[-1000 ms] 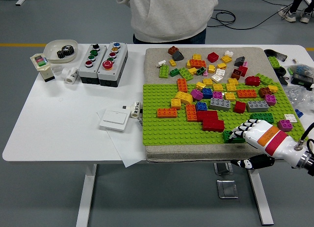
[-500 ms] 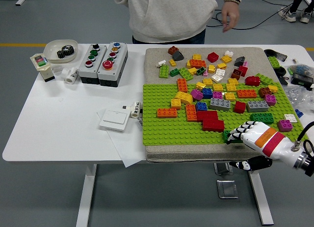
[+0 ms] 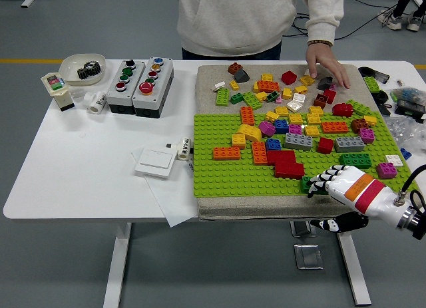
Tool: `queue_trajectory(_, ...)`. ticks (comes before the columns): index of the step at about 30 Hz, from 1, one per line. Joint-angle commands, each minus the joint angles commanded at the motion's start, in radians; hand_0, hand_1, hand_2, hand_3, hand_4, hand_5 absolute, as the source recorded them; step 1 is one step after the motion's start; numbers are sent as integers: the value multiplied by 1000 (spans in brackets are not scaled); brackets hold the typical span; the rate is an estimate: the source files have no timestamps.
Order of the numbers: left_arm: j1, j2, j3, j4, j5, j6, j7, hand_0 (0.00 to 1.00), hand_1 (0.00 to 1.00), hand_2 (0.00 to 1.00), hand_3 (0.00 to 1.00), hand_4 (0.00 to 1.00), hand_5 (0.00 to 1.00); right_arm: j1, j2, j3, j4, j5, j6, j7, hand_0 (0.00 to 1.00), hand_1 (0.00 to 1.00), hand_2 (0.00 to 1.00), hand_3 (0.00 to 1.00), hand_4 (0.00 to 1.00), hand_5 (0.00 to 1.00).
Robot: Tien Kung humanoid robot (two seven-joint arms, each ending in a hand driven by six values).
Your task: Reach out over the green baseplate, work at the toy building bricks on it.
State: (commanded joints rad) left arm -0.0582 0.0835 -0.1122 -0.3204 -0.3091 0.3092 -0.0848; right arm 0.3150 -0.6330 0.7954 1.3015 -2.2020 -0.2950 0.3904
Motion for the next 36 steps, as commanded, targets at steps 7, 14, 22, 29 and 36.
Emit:
queue_trajectory(7, -1, 0, 0, 1, 2, -1, 0, 650, 749, 764, 579, 654, 604, 3, -3, -17, -4, 2, 1, 5, 680, 681, 724, 616, 852, 610)
queue_trajectory(14, 0, -1, -2, 1, 4, 0, 1, 650, 749, 764, 577, 654, 602, 3, -2, -26, -8, 3, 0, 5, 678, 680, 723, 616, 854, 609)
queue_trajectory(22, 3, -1, -5, 1, 10, 1, 5, 651, 750, 765, 578, 654, 602, 1, -1, -27, -10, 2, 2, 1, 673, 679, 721, 613, 857, 605)
queue_trajectory(29, 6, -1, -8, 1, 16, 2, 7, 652, 750, 765, 577, 654, 602, -2, 0, -6, 5, 9, -10, 3, 675, 679, 723, 615, 857, 603)
queue_trajectory(36, 10, -1, -14, 2, 24, 4, 10, 653, 750, 765, 577, 653, 601, -4, -7, 21, 28, 15, -17, 2, 675, 680, 723, 616, 858, 603)
